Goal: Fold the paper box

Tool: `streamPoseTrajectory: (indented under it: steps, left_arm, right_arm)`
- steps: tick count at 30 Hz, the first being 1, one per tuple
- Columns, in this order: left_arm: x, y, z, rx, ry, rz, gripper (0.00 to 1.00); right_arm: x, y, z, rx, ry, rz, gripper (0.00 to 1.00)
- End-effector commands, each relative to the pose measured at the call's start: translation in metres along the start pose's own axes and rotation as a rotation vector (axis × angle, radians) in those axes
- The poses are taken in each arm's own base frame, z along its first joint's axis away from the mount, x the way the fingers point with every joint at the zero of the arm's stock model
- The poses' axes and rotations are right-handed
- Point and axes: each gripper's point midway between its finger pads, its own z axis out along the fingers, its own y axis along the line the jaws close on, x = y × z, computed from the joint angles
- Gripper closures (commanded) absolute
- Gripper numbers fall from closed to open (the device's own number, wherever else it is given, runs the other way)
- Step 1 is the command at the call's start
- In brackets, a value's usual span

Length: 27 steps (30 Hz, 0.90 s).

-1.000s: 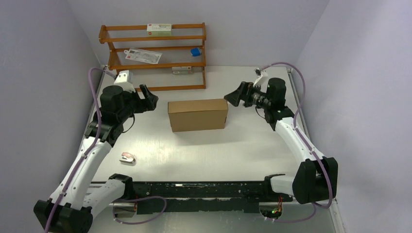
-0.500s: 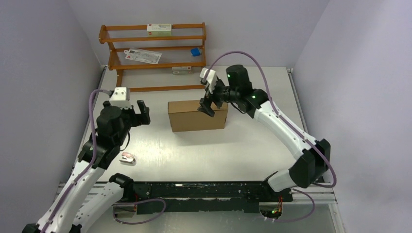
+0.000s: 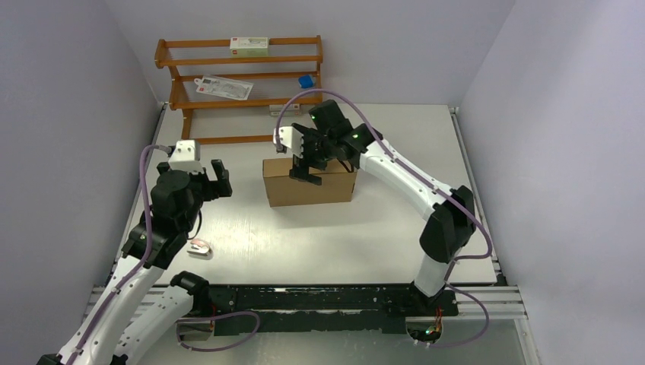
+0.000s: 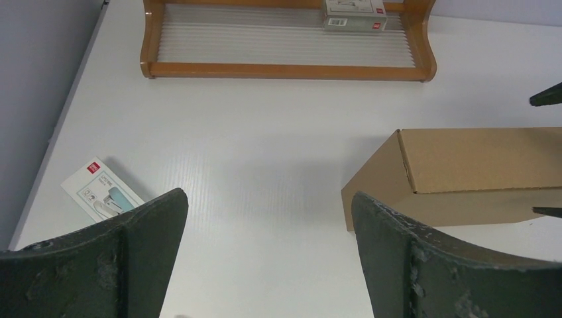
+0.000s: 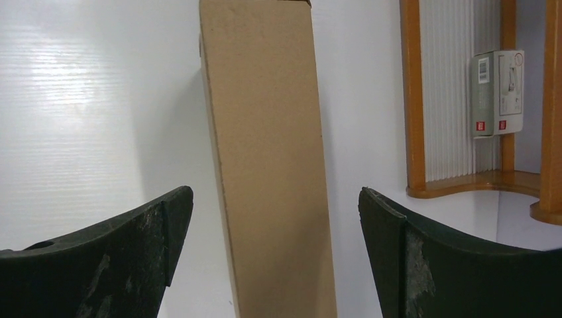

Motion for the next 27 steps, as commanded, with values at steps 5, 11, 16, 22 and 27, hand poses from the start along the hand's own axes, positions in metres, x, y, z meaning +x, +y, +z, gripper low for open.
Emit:
streamPoseTrajectory:
  steps: [5,11,16,22,27]
  left_arm:
    - [-0.004,0.002,-0.002,-0.007,-0.022,0.014,0.02]
    - [-0.002,0.000,-0.001,0.006,-0.016,0.015,0.02]
    - [-0.003,-0.001,-0.002,0.012,-0.020,0.013,0.02]
    - [-0.005,0.001,-0.004,0.001,-0.027,0.005,0.02]
    - [-0.011,0.009,-0.008,-0.036,-0.053,-0.012,0.02]
  right_arm:
    - [0.023,0.003,0.019,-0.048,0.134,-0.044,0.05]
    - [0.028,0.017,0.027,-0.110,0.180,-0.040,0.35]
    - [0.029,0.018,0.019,-0.031,0.267,-0.073,0.58]
    - [0.015,0.022,0.004,0.237,0.293,-0.177,0.58]
    - [0.006,0.038,0.003,0.485,0.200,-0.300,0.58]
